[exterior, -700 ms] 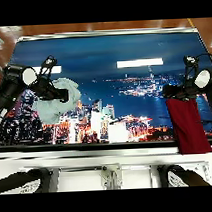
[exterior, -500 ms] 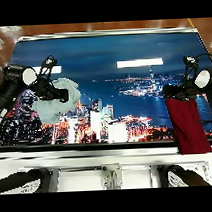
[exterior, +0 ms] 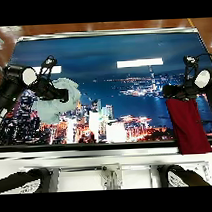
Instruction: Fold the shirts.
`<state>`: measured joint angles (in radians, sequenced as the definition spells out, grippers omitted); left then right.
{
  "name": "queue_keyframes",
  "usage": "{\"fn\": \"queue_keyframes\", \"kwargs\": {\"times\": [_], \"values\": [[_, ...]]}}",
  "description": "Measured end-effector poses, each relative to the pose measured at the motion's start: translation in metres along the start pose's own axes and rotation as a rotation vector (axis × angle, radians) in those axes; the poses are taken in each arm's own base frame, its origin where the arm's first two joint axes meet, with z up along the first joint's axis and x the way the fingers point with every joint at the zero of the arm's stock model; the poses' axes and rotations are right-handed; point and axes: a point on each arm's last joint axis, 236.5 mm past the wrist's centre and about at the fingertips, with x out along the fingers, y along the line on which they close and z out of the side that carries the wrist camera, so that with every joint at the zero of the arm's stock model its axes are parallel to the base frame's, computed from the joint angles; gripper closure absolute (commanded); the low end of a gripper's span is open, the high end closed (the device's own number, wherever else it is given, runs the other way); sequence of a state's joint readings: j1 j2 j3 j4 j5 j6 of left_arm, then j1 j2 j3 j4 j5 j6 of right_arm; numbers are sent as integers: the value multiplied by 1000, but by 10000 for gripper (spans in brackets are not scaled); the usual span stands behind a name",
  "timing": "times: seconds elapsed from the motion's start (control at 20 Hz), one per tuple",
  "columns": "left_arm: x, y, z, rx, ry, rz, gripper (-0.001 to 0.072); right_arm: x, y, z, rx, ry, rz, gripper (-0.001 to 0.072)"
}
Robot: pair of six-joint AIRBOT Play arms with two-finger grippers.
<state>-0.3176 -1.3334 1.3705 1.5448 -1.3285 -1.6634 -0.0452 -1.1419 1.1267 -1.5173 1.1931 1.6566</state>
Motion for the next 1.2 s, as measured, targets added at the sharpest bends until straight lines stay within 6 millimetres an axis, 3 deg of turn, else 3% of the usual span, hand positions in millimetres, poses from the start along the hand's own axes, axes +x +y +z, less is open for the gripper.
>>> {"fn": "queue_keyframes", "kwargs": {"times": [0.15, 0.6, 0.7, 0.75, 0.85, 1.0, 1.2], "values": [[0, 0, 3, -2, -11, -1, 30, 0, 0, 1, 0, -6, 1, 148], [-5, -11, 57, -21, -240, -49, 21, 0, 1, 7, 0, -27, 2, 148], [-1, 0, 64, -62, -254, -38, 20, 0, 1, 7, 0, -29, 2, 148], [3, 15, 67, -98, -255, -14, 20, 0, 1, 7, 0, -29, 3, 148], [17, 49, 68, -190, -229, 26, 2, 0, 1, 7, 0, -31, 3, 148], [58, 93, 49, -351, -108, 51, 2, 0, 1, 8, 0, -32, 3, 148], [118, 109, 18, -472, 68, 36, 2, 0, 1, 7, 0, -31, 3, 148]]}}
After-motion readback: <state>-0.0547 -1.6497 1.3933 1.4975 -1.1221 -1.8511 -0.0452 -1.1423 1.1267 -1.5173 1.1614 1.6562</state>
